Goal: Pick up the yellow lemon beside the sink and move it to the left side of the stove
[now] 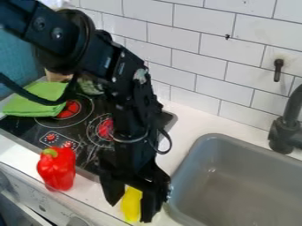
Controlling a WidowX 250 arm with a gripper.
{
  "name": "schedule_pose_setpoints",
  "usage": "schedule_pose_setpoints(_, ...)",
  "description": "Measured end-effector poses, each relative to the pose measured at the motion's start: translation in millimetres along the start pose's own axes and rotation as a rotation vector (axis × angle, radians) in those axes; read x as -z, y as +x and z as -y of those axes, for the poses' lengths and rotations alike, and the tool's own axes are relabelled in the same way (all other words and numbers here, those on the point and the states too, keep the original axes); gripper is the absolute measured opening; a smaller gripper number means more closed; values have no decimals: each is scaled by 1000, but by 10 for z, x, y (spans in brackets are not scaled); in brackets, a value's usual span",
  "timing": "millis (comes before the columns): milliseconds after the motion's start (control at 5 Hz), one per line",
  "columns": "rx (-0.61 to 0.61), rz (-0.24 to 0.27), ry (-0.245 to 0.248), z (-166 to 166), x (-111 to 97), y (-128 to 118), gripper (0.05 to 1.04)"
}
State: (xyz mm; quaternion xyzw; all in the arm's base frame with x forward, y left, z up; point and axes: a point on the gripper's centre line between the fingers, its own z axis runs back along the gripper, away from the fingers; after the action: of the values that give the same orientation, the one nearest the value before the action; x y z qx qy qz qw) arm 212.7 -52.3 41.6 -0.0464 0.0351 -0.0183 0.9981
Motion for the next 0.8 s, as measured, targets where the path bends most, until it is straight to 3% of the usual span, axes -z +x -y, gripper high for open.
schedule_pose_setpoints(400, -28, -35, 9, -16, 57, -29, 813)
schedule_pose_setpoints(600, -18, 0, -47, -95, -163, -71, 813)
schedule_pose_setpoints(800, 61, 42, -151, -210, -466, -174, 813)
